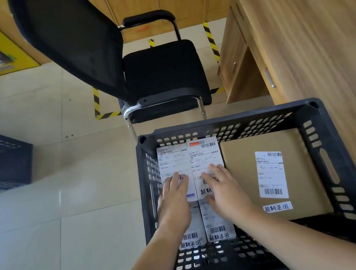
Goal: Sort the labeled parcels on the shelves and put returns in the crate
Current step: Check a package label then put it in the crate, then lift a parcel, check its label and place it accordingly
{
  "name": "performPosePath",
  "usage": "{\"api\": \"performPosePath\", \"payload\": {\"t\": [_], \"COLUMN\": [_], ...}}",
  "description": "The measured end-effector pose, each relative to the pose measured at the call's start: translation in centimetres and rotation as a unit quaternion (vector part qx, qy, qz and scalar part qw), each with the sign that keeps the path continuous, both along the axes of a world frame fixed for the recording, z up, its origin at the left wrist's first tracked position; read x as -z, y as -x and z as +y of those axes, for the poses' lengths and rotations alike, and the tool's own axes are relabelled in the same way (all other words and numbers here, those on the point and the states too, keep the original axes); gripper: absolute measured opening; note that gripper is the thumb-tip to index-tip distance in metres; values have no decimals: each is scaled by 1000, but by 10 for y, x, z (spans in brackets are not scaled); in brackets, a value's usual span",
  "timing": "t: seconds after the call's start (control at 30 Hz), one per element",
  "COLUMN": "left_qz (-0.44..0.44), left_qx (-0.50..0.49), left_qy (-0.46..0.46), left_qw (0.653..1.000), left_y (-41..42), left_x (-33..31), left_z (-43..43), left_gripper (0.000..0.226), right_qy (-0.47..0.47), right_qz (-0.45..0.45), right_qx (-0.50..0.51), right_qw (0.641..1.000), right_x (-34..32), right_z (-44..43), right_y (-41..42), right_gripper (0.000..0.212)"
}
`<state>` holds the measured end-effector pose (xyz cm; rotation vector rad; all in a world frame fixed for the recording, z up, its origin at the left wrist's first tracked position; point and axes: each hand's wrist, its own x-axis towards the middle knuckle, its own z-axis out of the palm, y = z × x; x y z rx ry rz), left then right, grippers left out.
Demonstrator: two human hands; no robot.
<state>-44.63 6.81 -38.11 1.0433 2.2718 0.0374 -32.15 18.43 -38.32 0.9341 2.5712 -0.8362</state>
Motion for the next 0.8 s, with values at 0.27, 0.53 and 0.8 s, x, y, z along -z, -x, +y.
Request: {"api": "performPosePath", "payload": {"t": [0.27,0.53,0.8], "left_qz": [-7,22,109], "left_qx": [17,11,55], "left_qy": [10,-52,-174], "left_qw": [1000,998,977], "left_y": [-1,17,35], "left_x": [-11,-99,-258], "left_z": [4,38,85], "left_gripper": [80,60,47], "right_qy": [-4,26,-111], "right_qz": [-34,4,143], "right_qx": [-25,36,54], "right_qw": [999,999,982], "right_x": [-17,-95,-263], "right_z": [4,30,80], "right_y": [7,17,25], "right_gripper": [61,59,57]}}
